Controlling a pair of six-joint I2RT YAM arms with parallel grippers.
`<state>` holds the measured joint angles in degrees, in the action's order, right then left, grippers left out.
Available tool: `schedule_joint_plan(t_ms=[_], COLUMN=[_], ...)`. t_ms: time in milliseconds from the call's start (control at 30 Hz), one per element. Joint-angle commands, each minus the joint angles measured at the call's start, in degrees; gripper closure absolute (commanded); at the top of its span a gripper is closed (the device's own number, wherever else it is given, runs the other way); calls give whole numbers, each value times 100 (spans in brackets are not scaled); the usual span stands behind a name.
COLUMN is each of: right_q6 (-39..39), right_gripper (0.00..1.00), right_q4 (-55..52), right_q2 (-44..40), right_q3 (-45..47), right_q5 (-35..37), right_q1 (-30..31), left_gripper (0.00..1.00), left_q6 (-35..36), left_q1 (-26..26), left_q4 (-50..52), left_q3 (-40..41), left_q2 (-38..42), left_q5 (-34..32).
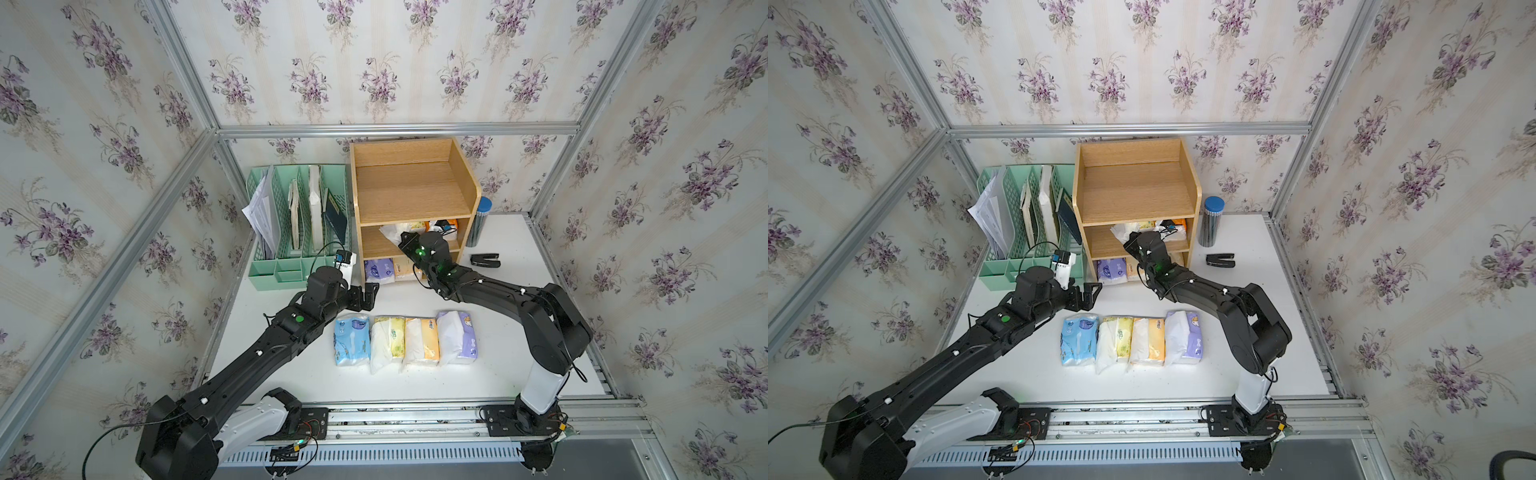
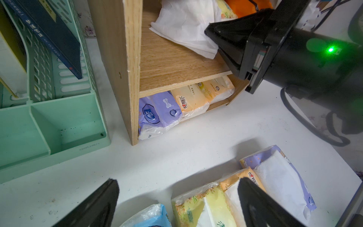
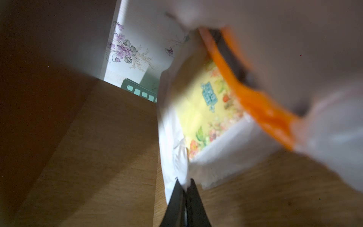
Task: Remove the tissue boxes from the shelf
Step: Pick up a box of tissues from the shelf.
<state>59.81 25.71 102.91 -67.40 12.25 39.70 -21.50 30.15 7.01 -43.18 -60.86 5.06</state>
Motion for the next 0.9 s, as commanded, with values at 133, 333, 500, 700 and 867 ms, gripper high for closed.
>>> schedule_joint_plan(t_ms=[133, 333, 500, 700, 867], right_q6=[-93, -123, -376, -792, -816], right_gripper=[94, 94, 55, 38, 38], right_q4=[-111, -42, -283, -805, -794], right_q2=[-176, -465, -846, -1381, -1511], right_q3=[188, 469, 605, 628, 860], right_q5=[-380, -491, -281, 116, -242], right_q1=[244, 327, 330, 237, -233], left_gripper=[1, 1, 1, 1, 1], left_q6=[5, -59, -74, -67, -86], left_q1=[-1, -1, -5, -5, -5], left_q4=[46, 45, 5, 6, -80], left_q3=[-120, -112, -141, -202, -200], left_q2=[-18, -40, -98, -218, -259], left_q5=[4, 13, 30, 59, 71])
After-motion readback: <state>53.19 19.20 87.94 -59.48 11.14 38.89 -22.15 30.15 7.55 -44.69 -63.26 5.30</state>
